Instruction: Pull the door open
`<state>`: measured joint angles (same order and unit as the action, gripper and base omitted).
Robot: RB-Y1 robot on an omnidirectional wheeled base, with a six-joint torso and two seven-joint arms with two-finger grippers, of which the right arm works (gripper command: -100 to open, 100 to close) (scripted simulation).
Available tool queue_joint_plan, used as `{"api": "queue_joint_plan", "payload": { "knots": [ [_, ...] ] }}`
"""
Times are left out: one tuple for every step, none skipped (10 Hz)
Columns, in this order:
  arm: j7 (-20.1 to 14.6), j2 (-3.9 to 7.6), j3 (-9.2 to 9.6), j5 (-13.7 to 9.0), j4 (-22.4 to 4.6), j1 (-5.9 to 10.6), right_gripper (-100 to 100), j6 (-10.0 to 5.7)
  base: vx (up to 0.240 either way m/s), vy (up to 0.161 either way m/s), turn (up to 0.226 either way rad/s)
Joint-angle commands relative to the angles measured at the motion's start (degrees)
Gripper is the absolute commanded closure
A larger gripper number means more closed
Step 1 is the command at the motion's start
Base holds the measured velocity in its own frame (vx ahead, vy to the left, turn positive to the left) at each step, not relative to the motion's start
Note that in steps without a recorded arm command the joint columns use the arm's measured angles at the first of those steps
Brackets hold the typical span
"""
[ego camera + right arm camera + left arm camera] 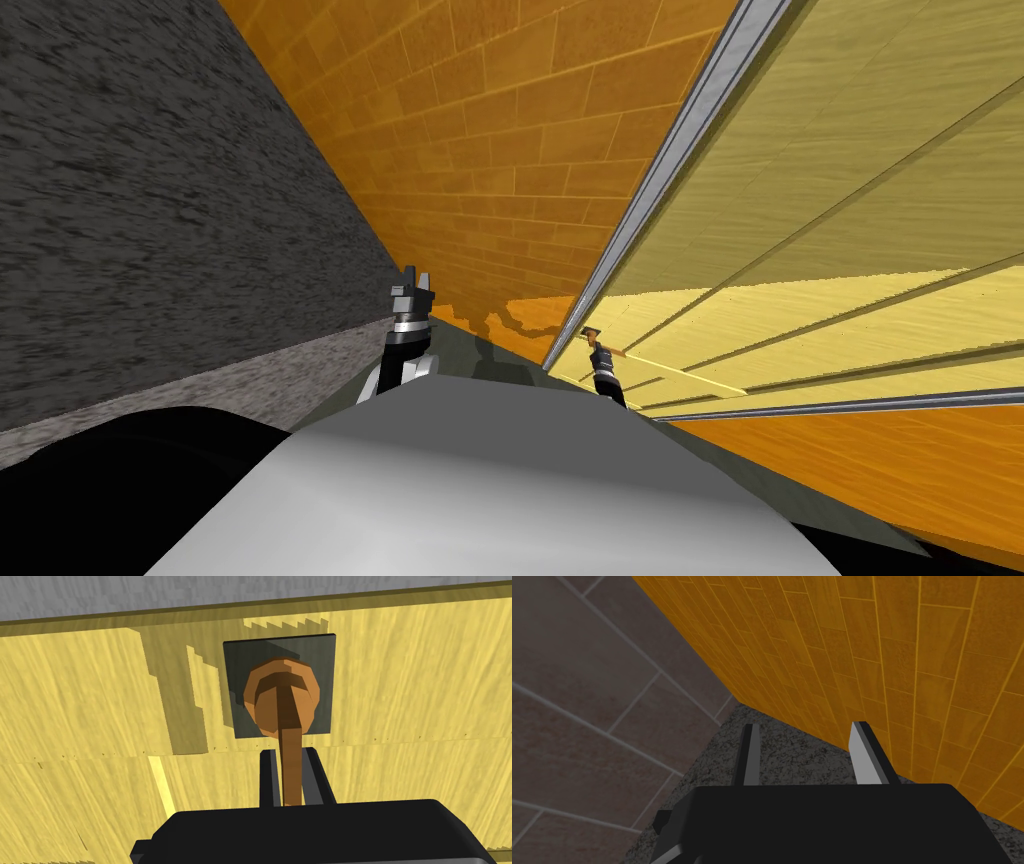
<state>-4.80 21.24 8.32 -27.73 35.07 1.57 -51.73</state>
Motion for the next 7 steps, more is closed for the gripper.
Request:
{"api": "queue_joint_plan", "payload": {
  "knots": [
    [-1.0,0.62,1.04,0.4,0.5,-0.85,100,-0.35,-0.203,-0.025,0.126],
    [-1.7,1.14,1.72,0.7,0.7,-1.23,100,-0.72,-0.194,-0.042,0.135],
    [-2.4,1.67,2.40,1.0,0.9,-1.61,100,-1.09,-0.209,-0.062,0.130],
    [-3.1,2.17,3.05,1.3,1.0,-1.97,100,-1.44,-0.213,-0.066,0.134],
    [-3.7,2.63,3.64,1.6,1.2,-2.29,100,-1.76,-0.199,-0.049,0.102],
    [-4.4,3.15,4.31,1.9,1.4,-2.66,100,-2.12,-0.223,-0.026,0.117],
    [-4.8,3.39,4.62,2.0,1.5,-2.84,100,-2.29,-0.239,-0.042,0.090]
  ]
}}
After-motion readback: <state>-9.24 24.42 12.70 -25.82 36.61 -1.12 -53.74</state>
